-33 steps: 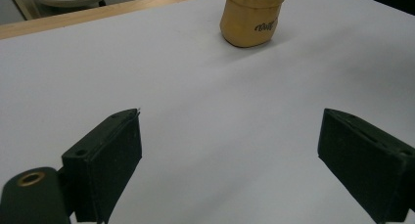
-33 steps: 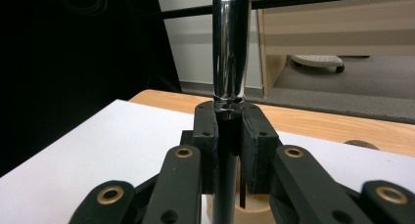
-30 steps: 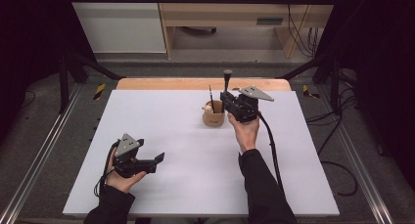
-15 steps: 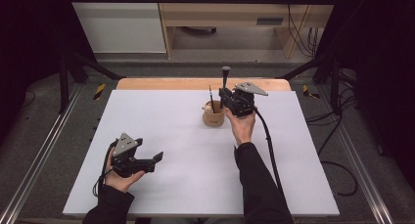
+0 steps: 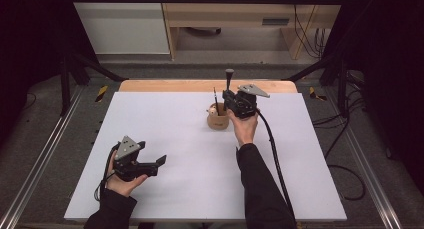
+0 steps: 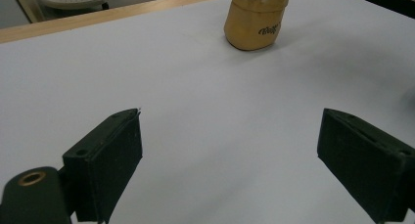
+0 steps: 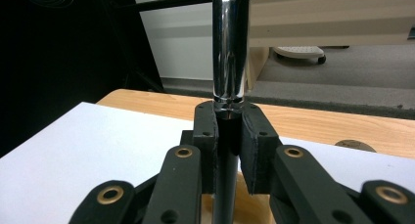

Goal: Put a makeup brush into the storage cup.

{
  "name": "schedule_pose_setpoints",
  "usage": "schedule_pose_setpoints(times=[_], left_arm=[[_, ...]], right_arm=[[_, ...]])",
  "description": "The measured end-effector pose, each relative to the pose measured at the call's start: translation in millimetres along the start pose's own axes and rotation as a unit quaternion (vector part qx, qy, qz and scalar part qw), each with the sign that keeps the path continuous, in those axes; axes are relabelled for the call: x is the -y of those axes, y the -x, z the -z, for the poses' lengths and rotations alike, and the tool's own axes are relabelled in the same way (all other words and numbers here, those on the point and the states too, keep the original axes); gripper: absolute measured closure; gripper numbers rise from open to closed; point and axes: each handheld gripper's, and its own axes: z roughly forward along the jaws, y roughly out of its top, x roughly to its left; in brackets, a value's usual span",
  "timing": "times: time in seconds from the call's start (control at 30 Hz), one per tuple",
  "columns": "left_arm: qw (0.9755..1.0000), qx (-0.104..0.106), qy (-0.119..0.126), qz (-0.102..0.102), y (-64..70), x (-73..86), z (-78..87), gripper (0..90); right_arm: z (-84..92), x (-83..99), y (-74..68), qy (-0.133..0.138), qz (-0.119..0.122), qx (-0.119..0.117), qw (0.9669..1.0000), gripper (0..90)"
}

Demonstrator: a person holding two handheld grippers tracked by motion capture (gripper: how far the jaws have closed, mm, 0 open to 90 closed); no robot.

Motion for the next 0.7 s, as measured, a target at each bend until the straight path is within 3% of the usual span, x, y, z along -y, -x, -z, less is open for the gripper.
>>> schedule_pose_setpoints(times=[0.7], left_arm=[[1.0000,0.000,-0.001,-0.002,0.7,0.3,-0.4,9.1]], right_arm=[[-14.1,15.1,-2.2,-0.023,0.002,0.003,0.9997,78.8]])
